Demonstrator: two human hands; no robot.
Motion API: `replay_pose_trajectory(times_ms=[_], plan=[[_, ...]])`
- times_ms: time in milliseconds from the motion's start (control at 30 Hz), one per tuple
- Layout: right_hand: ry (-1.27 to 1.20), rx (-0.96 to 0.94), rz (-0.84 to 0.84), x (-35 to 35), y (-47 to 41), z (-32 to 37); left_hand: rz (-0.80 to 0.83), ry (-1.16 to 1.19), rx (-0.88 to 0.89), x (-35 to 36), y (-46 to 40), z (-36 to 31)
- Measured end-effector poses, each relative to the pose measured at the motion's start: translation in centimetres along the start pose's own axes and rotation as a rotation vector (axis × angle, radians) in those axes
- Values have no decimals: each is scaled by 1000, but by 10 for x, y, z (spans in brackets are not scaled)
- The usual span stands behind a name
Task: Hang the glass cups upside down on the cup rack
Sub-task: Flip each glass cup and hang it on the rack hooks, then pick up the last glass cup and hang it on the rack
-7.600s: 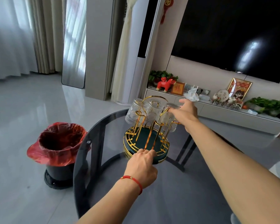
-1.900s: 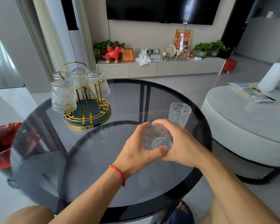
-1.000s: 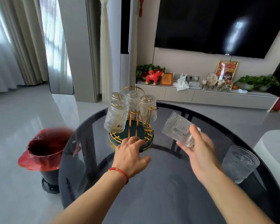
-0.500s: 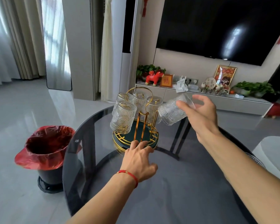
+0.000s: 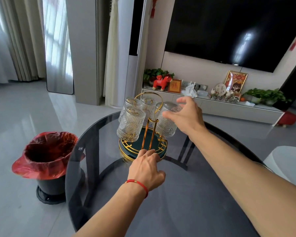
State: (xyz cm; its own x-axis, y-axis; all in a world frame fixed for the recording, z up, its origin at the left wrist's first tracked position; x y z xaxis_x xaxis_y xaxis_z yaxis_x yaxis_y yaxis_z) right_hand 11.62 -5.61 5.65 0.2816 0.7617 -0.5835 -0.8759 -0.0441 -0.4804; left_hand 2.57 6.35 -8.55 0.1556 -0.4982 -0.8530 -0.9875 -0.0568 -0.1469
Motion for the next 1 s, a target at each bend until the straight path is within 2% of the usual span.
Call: replay_pose_trajectory(times_ms=[400,733,867,1000], plan=[[174,-109,107,33,12,-5,36,-33,-5,1,0,-3],[100,-151,196,7,59,-32,43,-105,-27,6,-2,-10],[213,-229,129,-47,112,-71,-24,-102,-16,7,5,-31],[590,-226,-69,-121,154,-129,-20,69,147,21,23,-82]])
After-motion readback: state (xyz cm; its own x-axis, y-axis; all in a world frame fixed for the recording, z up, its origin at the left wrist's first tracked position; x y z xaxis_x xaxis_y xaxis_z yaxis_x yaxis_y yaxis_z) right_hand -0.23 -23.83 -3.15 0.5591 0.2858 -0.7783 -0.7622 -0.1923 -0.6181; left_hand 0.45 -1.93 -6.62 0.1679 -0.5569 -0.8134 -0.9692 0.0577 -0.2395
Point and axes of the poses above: each hand's wrist, its own y-axis away from the middle knuckle, its own x-axis out of the palm, z = x × y, the point moved 8 cm from there along -y, towards the middle knuckle, and after that the axes turned 8 degrees about -x, right-handed, at the moved point
